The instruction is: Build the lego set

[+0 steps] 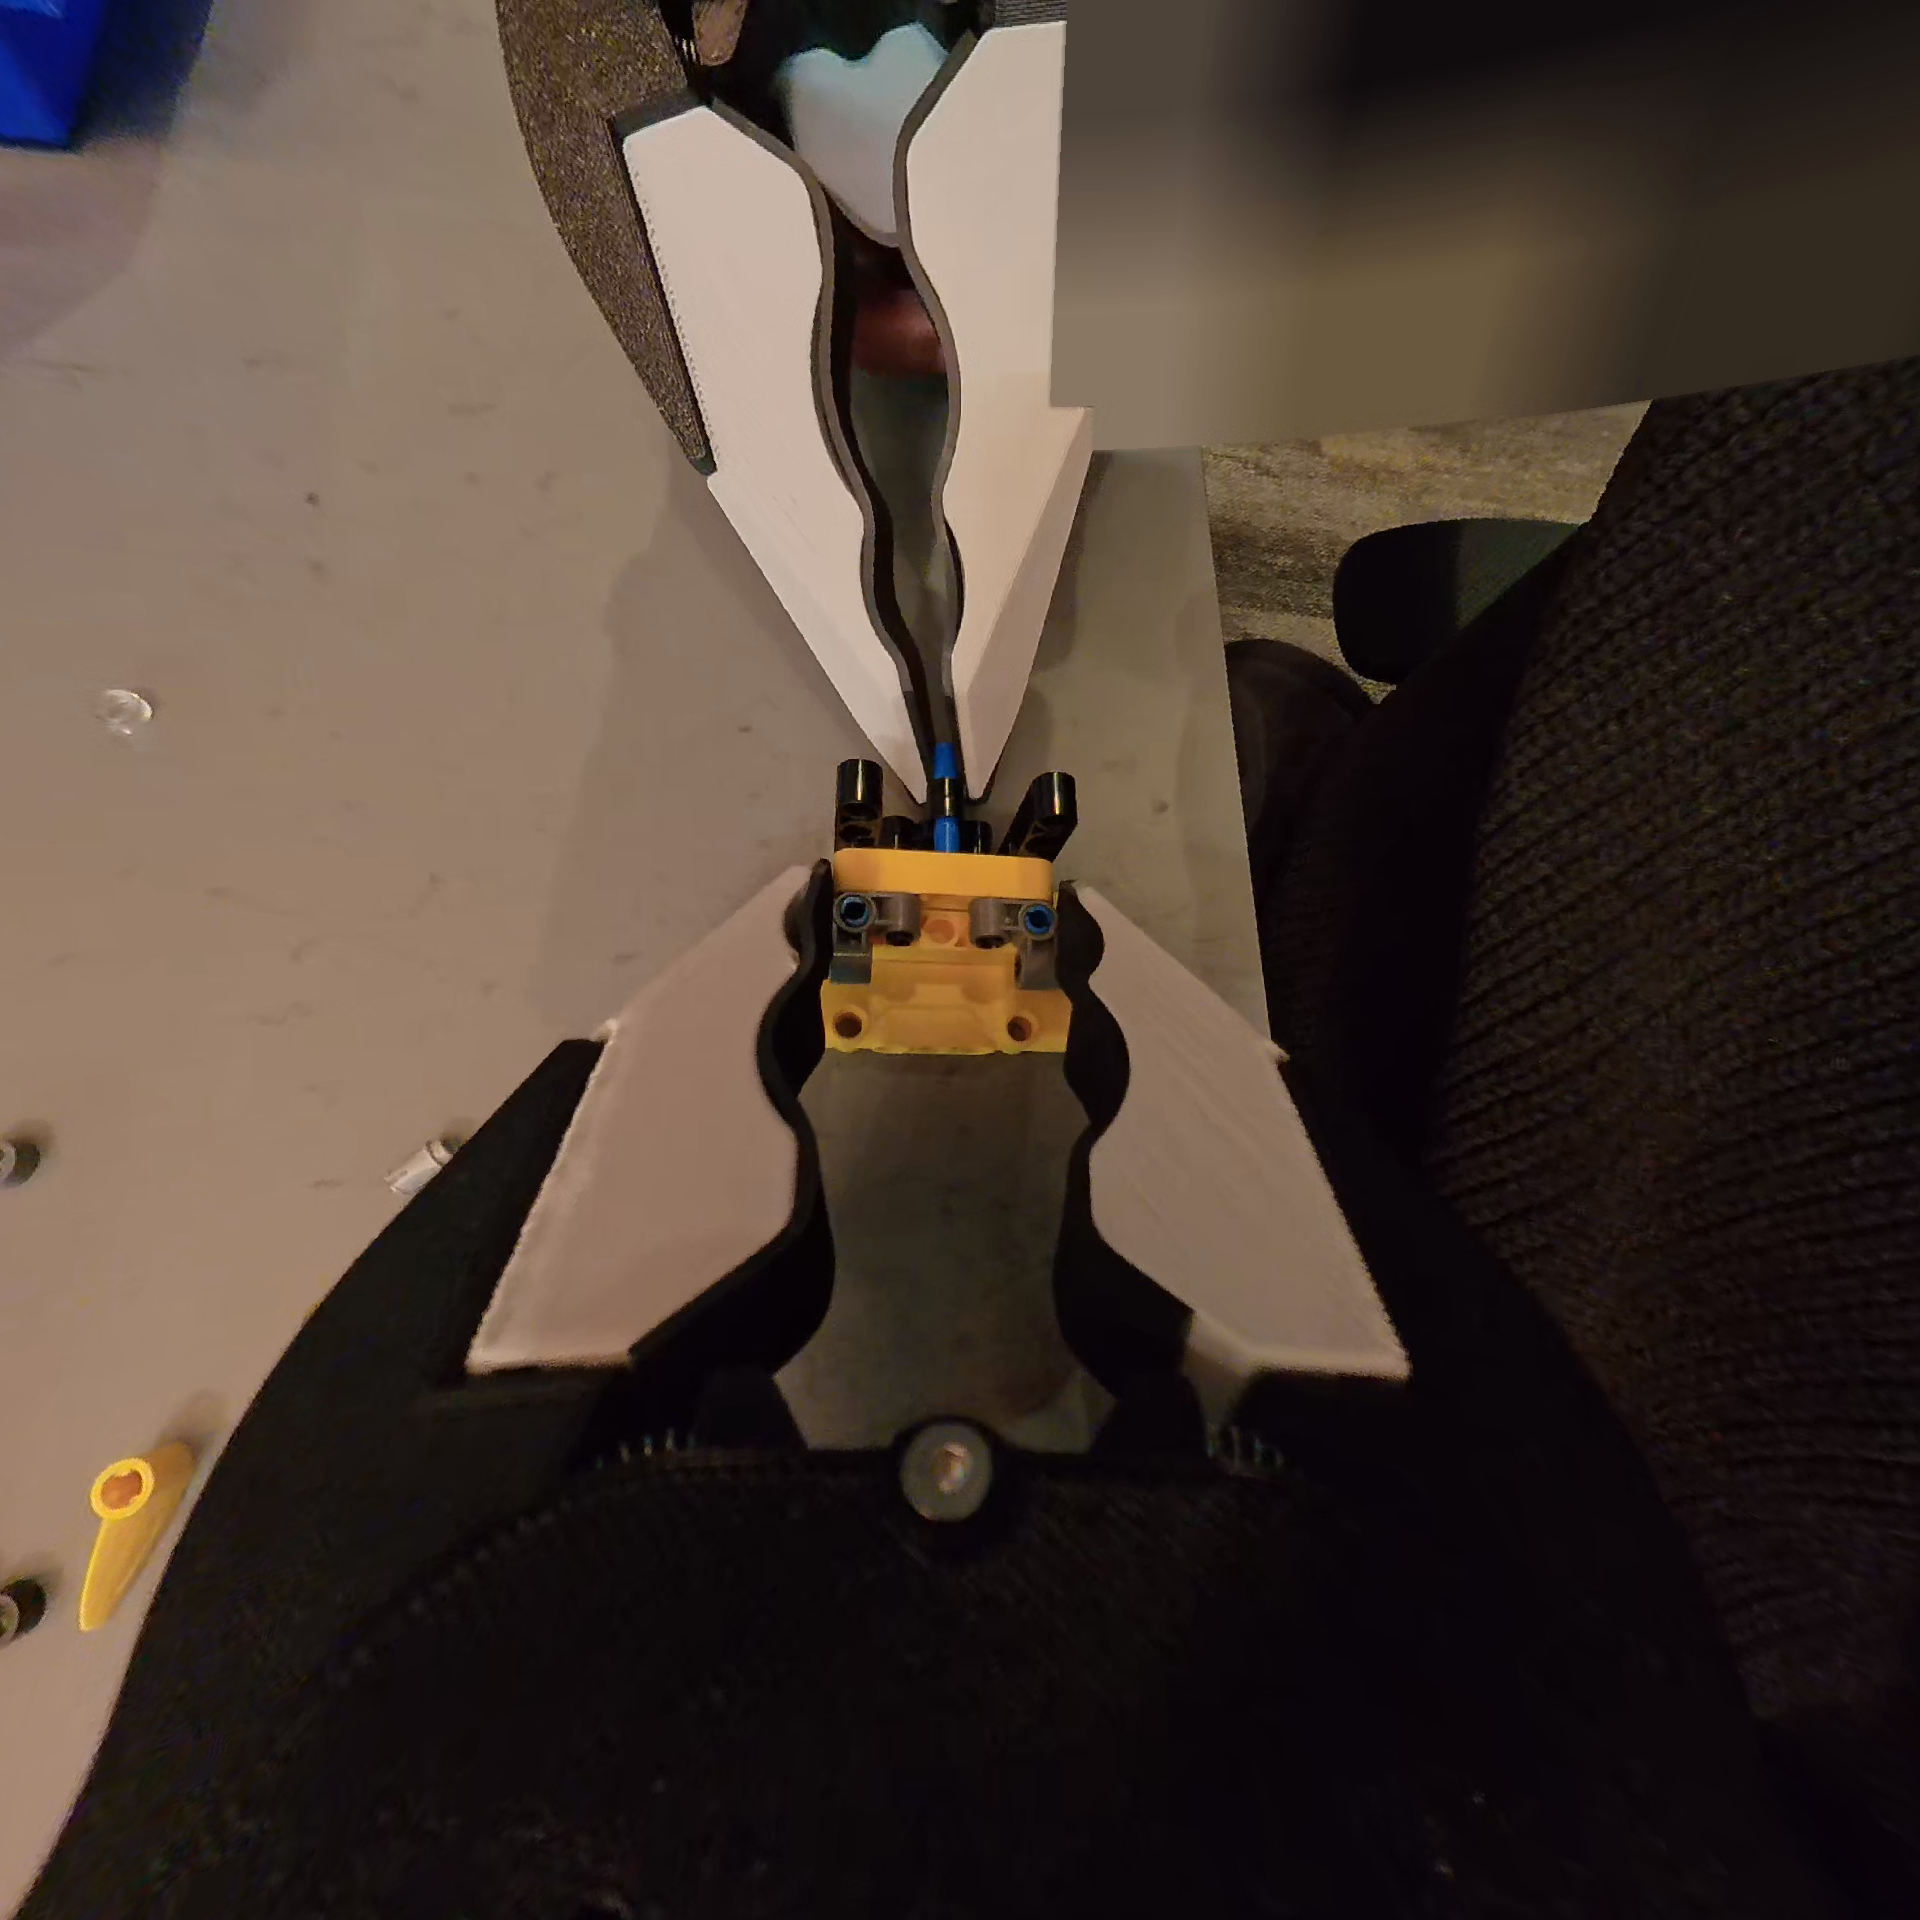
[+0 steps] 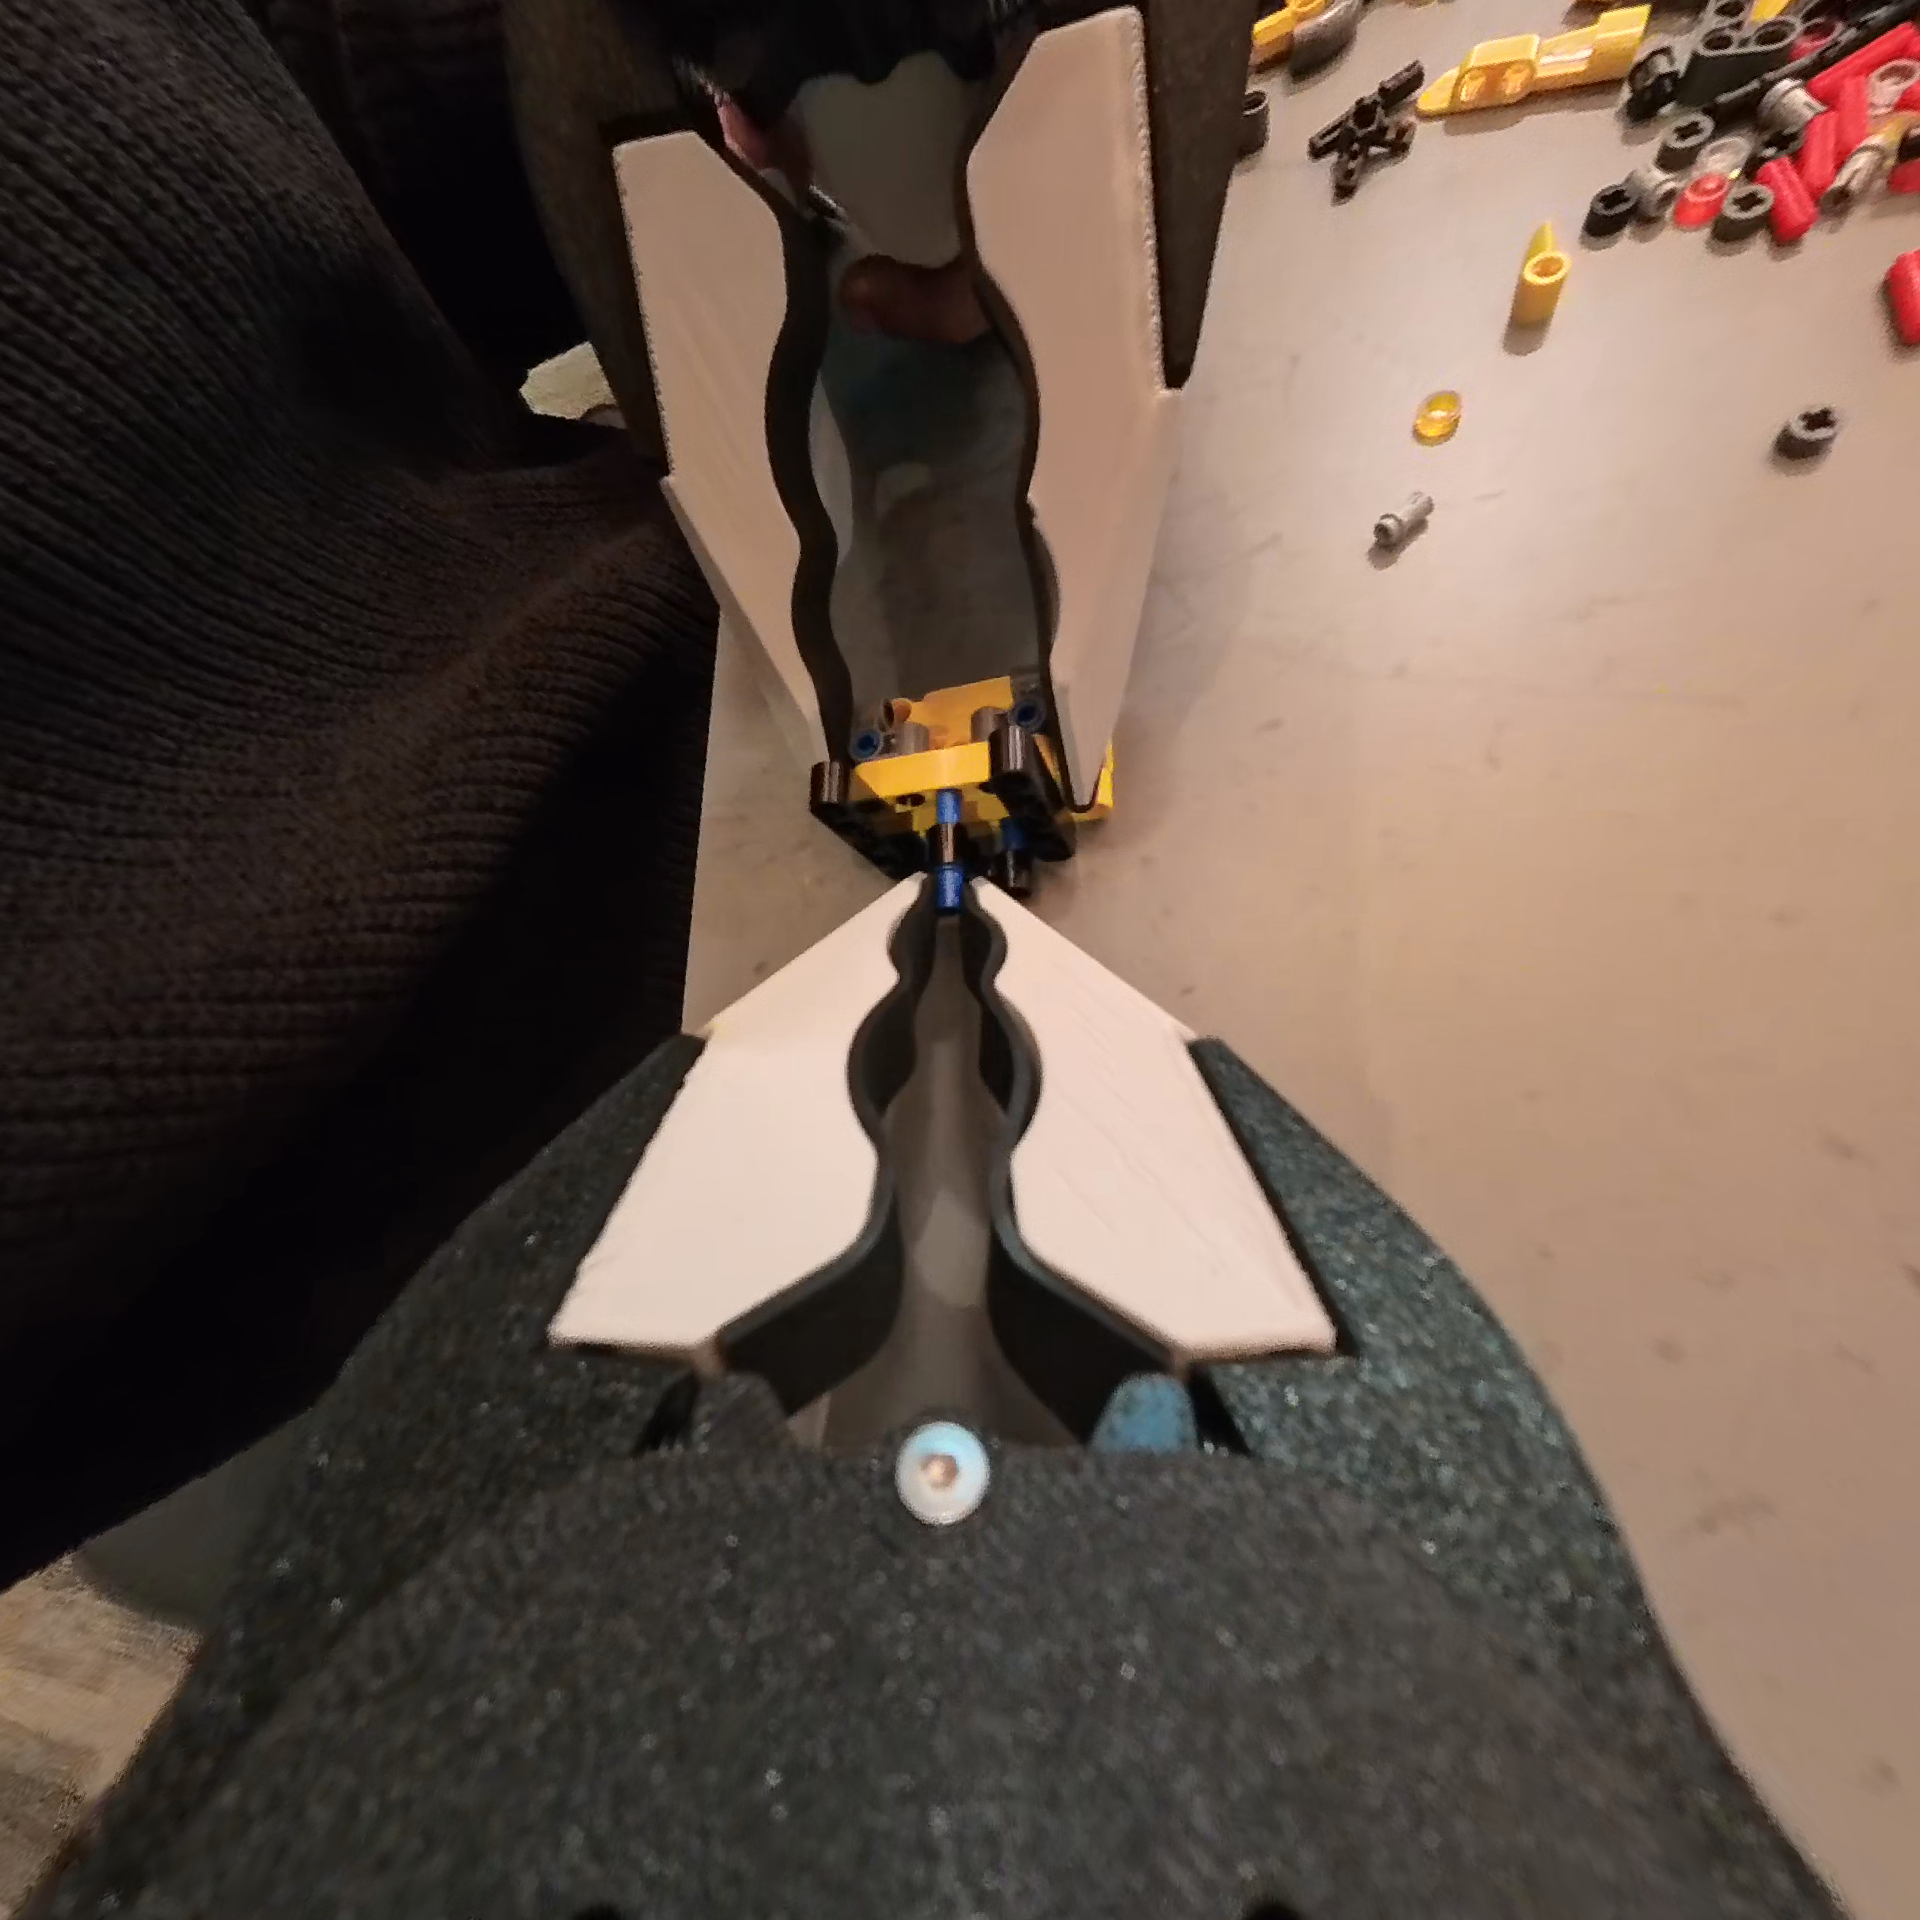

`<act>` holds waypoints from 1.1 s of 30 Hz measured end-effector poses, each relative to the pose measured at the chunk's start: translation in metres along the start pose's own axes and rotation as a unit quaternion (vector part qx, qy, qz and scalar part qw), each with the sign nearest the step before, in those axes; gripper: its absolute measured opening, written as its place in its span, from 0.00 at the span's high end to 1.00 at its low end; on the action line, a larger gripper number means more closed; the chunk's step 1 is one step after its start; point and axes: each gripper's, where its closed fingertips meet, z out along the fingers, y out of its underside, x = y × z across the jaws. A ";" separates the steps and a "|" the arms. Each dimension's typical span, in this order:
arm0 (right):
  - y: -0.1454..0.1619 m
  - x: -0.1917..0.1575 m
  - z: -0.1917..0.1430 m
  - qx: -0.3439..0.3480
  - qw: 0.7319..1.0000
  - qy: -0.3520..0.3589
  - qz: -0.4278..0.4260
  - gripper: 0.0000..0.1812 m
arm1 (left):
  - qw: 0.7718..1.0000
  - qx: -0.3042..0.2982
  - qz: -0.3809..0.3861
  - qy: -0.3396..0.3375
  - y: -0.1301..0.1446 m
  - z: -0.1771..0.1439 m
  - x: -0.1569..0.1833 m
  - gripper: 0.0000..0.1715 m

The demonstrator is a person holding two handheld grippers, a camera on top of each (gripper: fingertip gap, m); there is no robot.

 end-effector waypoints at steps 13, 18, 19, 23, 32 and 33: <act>-0.002 0.003 0.001 0.007 0.998 0.013 0.062 0.99 | 1.000 -0.001 0.003 -0.006 0.000 0.000 -0.001 0.76; -0.003 0.004 0.002 0.037 0.994 0.010 0.102 0.99 | 1.000 -0.001 0.001 -0.007 0.001 -0.001 -0.002 0.76; -0.003 0.004 0.002 0.035 0.995 0.016 0.094 0.99 | 1.000 -0.001 0.001 -0.007 0.001 -0.001 -0.003 0.76; -0.003 0.004 0.002 0.012 0.998 0.033 0.057 0.99 | 1.000 -0.001 -0.003 -0.005 0.001 -0.001 -0.002 0.76; -0.006 0.007 0.003 0.050 0.993 0.079 0.070 0.99 | 1.000 -0.011 -0.017 -0.017 0.001 0.001 -0.005 0.77; -0.007 0.008 0.003 0.053 0.992 0.082 0.078 0.99 | 1.000 -0.008 -0.019 -0.018 0.001 0.001 -0.005 0.77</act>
